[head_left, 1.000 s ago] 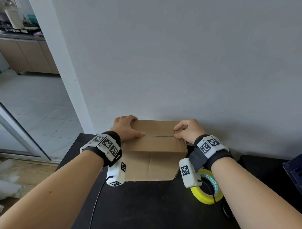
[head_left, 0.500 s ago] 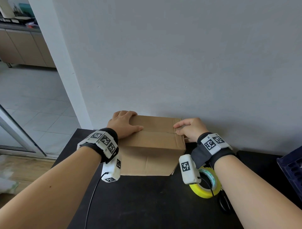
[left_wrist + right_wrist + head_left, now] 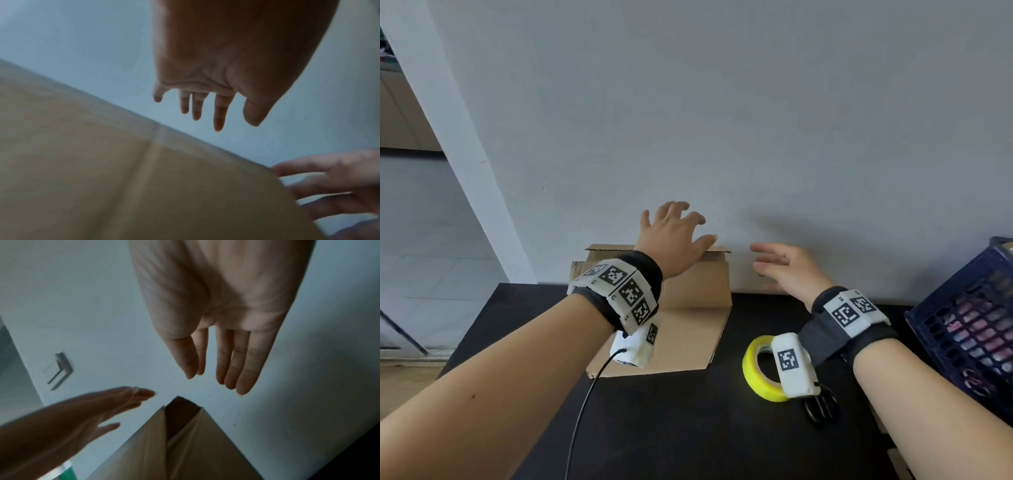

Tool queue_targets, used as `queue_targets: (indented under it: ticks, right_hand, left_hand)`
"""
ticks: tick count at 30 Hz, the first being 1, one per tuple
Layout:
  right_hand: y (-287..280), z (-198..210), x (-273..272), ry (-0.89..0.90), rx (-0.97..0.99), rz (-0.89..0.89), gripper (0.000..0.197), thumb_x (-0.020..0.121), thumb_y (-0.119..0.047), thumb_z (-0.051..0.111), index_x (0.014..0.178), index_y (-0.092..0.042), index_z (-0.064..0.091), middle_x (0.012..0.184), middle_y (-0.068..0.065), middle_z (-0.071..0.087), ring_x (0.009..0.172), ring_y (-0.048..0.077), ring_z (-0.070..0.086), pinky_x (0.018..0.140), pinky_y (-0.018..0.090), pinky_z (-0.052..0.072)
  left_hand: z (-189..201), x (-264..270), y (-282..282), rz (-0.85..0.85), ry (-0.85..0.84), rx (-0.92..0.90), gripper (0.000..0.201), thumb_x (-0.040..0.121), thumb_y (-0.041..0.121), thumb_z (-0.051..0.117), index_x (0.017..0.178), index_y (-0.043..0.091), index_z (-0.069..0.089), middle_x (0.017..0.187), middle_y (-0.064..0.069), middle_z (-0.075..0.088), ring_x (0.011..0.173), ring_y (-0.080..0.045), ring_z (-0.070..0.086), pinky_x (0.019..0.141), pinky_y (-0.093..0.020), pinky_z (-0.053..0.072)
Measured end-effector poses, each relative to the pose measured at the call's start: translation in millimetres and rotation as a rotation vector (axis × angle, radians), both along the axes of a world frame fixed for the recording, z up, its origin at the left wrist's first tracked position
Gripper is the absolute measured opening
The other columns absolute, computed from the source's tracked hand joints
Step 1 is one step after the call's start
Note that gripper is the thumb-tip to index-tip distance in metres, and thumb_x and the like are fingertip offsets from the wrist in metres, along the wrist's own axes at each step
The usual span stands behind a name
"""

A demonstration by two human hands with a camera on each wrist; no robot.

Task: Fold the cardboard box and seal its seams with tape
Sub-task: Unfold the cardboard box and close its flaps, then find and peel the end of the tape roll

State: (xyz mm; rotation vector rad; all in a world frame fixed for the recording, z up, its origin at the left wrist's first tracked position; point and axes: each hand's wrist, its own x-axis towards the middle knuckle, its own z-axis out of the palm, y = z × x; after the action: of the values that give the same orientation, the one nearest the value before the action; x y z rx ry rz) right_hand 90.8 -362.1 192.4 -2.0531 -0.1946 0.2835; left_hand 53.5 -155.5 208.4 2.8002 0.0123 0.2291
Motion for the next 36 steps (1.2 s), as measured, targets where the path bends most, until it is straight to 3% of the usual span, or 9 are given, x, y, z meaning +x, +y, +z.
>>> queue_targets:
  ticks: [3,7,13,20,26,31,36]
  right_hand:
    - [-31.5,-4.4,-1.9,0.027,0.008,-0.058,0.023,0.090,-0.008,0.060,0.106,-0.025,0.061,0.102,0.009,0.061,0.095,0.018,0.060,0.074,0.031,0.057]
    - [-79.1,-18.3,-8.9,0.083,-0.007,-0.148,0.023,0.091,-0.007,0.058,0.108,-0.020,0.064,0.096,0.004,0.065,0.086,0.015,0.063,0.075,0.029,0.057]
    - [-136.8,-53.1,-19.0,0.151,0.004,-0.278,0.020,0.088,-0.005,0.061,0.101,-0.017,0.068,0.088,0.003,0.067,0.080,0.014,0.063,0.080,0.033,0.056]
    - [-170.0,-95.8,-22.6,0.242,-0.002,-0.274,0.021,0.088,-0.004,0.060,0.088,-0.024,0.067,0.093,0.007,0.069,0.084,0.016,0.064,0.074,0.028,0.055]
    - [-181.9,-128.7,-13.4,0.306,0.058,-0.233,0.020,0.087,0.000,0.059,0.093,-0.017,0.068,0.088,0.007,0.068,0.081,0.016,0.064,0.073,0.026,0.056]
    - [-189.2,-163.7,0.3,0.403,0.073,-0.198,0.009,0.087,-0.006,0.063,0.084,-0.013,0.069,0.089,0.009,0.069,0.078,0.015,0.064,0.072,0.025,0.056]
    - [-189.0,-172.8,6.5,0.412,0.100,-0.216,0.012,0.085,-0.006,0.065,0.076,-0.014,0.068,0.080,0.005,0.068,0.076,0.016,0.065,0.074,0.029,0.057]
  left_hand:
    - [6.3,8.1,-38.2,-0.140,-0.044,-0.062,0.042,0.092,0.045,0.048,0.130,0.029,0.050,0.151,0.000,0.030,0.142,-0.020,0.021,0.116,-0.047,0.013]
    - [1.5,17.3,-85.8,-0.266,-0.067,-0.106,0.034,0.090,0.038,0.053,0.122,0.027,0.056,0.143,0.002,0.039,0.136,-0.019,0.031,0.113,-0.038,0.019]
    - [-20.4,29.0,-143.9,-0.374,0.033,-0.150,0.028,0.090,0.030,0.056,0.116,0.021,0.061,0.137,-0.001,0.046,0.129,-0.019,0.040,0.108,-0.032,0.026]
    - [-64.5,38.6,-180.1,-0.440,0.272,-0.156,0.023,0.091,0.029,0.055,0.110,0.020,0.064,0.120,0.000,0.056,0.109,-0.017,0.052,0.088,-0.023,0.037]
    - [-104.1,49.7,-184.6,-0.346,0.546,-0.157,0.020,0.091,0.029,0.055,0.107,0.020,0.064,0.113,0.003,0.064,0.107,-0.015,0.059,0.095,-0.031,0.046]
    - [-137.7,51.5,-196.4,-0.340,0.800,-0.025,0.024,0.084,0.039,0.064,0.098,0.020,0.066,0.101,0.004,0.067,0.096,-0.013,0.062,0.088,-0.031,0.051]
    - [-152.9,49.9,-201.5,-0.364,0.904,0.062,0.032,0.074,0.045,0.072,0.098,0.025,0.066,0.102,0.008,0.068,0.094,-0.012,0.060,0.083,-0.027,0.048]
